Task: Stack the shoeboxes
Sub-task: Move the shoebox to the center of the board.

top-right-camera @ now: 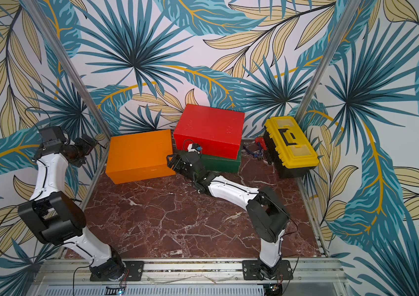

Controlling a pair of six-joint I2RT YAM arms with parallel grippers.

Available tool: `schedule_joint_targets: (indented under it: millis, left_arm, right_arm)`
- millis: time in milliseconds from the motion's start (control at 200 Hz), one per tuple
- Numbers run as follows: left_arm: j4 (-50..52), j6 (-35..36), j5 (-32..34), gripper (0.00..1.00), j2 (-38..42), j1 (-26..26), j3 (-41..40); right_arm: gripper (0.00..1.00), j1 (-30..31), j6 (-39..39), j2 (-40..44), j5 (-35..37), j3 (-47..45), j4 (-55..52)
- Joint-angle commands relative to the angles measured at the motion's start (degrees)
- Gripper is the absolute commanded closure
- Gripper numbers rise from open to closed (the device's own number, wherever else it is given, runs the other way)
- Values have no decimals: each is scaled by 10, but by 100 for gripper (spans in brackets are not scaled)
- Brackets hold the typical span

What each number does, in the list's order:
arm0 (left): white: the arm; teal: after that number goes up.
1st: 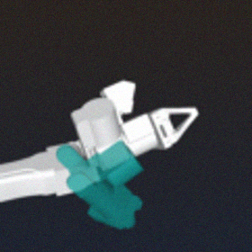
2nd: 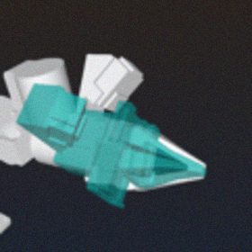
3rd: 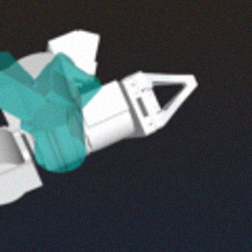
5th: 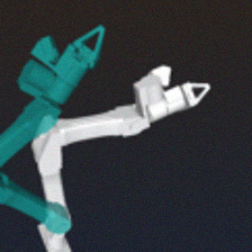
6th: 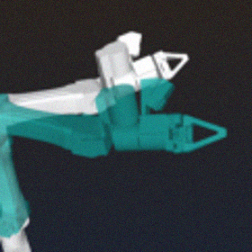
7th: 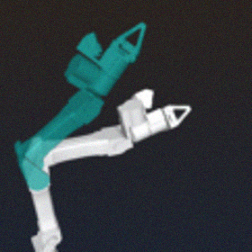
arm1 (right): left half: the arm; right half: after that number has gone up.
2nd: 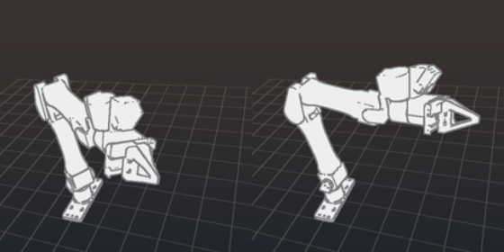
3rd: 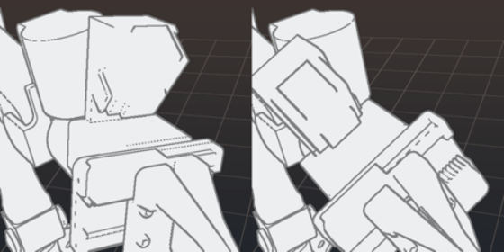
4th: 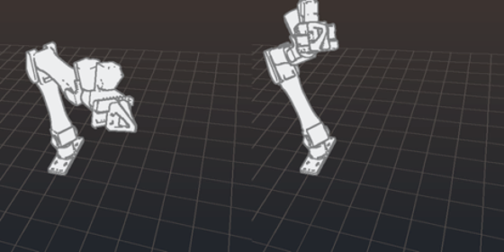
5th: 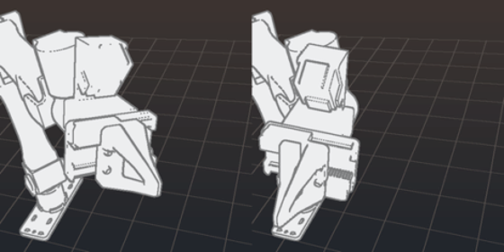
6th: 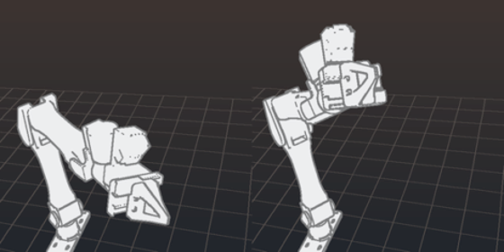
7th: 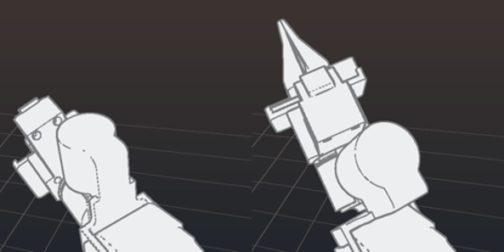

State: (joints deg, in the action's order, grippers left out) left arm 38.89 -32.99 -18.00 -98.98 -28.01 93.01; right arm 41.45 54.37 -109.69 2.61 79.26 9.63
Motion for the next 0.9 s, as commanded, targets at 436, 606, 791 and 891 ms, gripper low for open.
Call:
schedule_joint_targets:
  millis: [436,606,791,891]
  left_arm:
    - [12,90,7,3,-63,10,7]
    - [13,86,-28,4,-86,3,14]
    - [19,91,-47,5,-113,2,26]
    - [37,86,-62,7,-131,2,42]
  right_arm:
    - [16,-37,-67,-169,-168,174,-80]
    - [16,-37,-58,-205,-175,227,-88]
    - [17,-37,-54,-263,-184,314,-127]
    - [20,-37,-52,-294,-204,359,-146]
